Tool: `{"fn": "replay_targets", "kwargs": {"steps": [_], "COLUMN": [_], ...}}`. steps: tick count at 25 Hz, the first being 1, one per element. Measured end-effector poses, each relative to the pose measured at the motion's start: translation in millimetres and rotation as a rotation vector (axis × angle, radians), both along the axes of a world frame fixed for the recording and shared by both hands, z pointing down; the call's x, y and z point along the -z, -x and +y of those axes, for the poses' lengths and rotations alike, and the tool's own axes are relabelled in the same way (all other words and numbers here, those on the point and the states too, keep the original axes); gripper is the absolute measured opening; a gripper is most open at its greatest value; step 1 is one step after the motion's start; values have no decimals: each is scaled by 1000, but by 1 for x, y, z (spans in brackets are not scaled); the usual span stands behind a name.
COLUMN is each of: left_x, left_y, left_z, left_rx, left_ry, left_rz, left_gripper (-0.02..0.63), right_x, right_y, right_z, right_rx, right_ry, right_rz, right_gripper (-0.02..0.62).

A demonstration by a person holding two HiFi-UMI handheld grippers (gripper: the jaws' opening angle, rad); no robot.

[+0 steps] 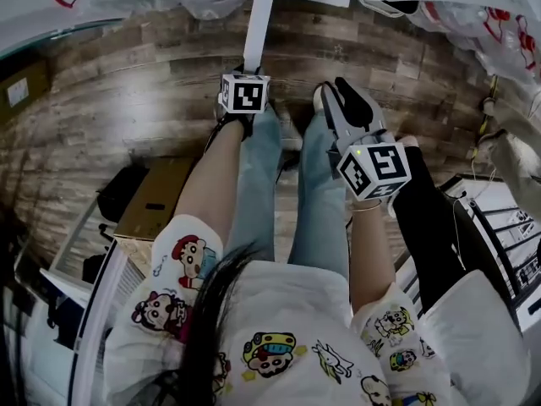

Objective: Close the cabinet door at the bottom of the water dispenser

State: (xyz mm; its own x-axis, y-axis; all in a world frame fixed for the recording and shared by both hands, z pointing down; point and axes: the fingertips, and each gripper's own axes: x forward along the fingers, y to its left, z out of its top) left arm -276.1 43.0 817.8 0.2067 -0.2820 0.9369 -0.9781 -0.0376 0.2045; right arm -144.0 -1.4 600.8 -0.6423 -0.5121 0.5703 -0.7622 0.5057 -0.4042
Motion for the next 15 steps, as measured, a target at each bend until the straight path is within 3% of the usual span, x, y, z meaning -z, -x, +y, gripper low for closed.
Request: {"fn": "replay_targets", "kwargs": {"steps": [11, 15], "left_x": [0, -2], "left_y": [-59, -84], "left_z": [-6, -6], "left_rx": [94, 166], "left_ry": [30, 55], "left_rz": [-44, -49], "left_gripper": [166, 167], "right_x": [-14, -19], "right_y": [-74, -110], "right_z": [-4, 0], "right_rx": [-35, -66], "right_ry": [10, 15], "right_rz": [-11, -10], "right_gripper": [106, 106]}}
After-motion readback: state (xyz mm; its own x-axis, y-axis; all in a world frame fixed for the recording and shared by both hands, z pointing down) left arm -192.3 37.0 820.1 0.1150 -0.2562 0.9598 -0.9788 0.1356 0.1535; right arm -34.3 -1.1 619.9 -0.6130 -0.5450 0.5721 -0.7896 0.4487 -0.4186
